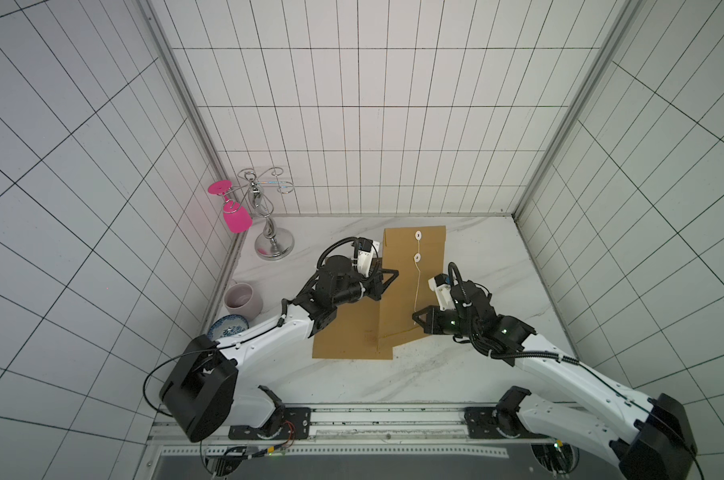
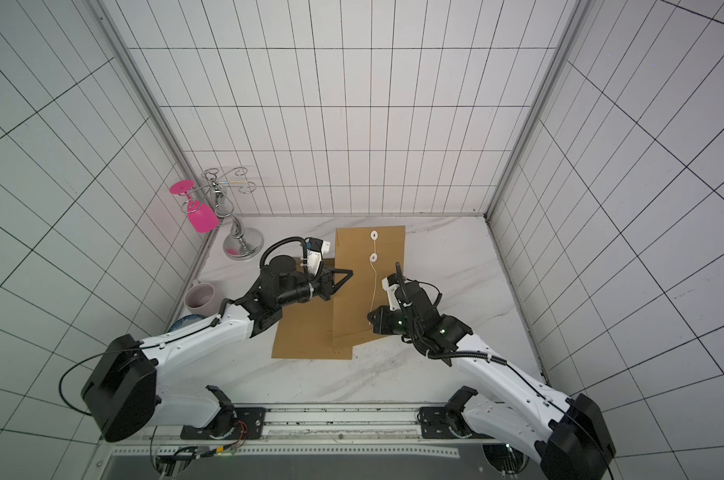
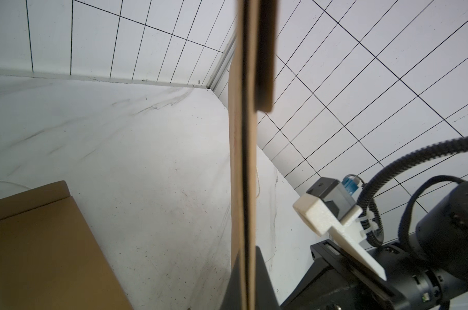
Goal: Open the file bag
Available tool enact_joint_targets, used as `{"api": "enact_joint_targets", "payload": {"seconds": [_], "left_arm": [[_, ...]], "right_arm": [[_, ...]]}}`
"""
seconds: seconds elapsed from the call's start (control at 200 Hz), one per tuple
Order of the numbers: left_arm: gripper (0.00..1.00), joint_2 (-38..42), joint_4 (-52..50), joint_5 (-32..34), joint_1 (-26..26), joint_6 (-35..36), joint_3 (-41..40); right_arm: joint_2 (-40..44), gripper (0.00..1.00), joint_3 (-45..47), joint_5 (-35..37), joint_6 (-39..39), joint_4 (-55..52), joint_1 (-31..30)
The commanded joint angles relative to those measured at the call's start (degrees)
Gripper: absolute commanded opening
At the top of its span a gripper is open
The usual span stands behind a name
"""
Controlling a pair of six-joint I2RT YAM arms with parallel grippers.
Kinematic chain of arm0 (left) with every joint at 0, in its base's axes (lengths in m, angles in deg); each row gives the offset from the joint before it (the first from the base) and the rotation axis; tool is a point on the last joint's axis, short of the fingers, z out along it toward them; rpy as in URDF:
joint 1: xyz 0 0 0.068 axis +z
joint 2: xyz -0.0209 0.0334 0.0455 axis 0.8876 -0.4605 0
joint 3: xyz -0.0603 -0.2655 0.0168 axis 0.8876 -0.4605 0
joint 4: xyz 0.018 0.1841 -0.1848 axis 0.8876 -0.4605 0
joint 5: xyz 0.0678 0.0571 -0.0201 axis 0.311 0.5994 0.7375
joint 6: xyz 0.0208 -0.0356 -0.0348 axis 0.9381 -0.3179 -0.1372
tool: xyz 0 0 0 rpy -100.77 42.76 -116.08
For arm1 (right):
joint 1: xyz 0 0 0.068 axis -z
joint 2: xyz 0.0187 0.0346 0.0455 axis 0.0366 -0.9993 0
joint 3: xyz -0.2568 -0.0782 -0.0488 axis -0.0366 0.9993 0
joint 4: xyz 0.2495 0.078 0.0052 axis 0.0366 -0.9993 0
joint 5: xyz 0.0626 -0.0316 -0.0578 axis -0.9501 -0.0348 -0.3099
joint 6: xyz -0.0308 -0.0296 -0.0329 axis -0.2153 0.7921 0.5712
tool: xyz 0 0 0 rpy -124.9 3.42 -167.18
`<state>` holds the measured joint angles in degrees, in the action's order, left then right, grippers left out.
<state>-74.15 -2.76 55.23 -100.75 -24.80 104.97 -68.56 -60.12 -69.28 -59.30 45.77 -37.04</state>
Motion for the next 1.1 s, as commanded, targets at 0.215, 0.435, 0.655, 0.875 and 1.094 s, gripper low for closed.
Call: {"api": "enact_joint_targets", "payload": {"seconds": [0.215,0.435,0.655,0.875,1.094], "left_arm": [[0.0,1.77,2.45,1.12,0.21,-0.67,-0.54],[0.0,1.75,1.76,1.07,0.25,-0.33,-0.19],[0.0,0.82,1.48,0.57,0.29,-0.23,0.11],[0.0,0.08,1.42,-0.06,0.29,-0.4,0.12],[0.0,-1.86,1.11,-0.91,0.2,-0.77,1.04]], "right_arm": [[-3.48,0.0,9.45,0.06,-4.1,3.32,2.95],[-0.21,0.0,12.55,0.19,-4.33,-1.91,13.01],[2.69,0.0,0.09,-1.15,4.14,-11.71,29.39],[-6.6,0.0,-22.17,-7.35,6.78,-14.31,35.58],[-11.01,0.0,-39.57,-13.64,9.23,-14.55,35.41]]}}
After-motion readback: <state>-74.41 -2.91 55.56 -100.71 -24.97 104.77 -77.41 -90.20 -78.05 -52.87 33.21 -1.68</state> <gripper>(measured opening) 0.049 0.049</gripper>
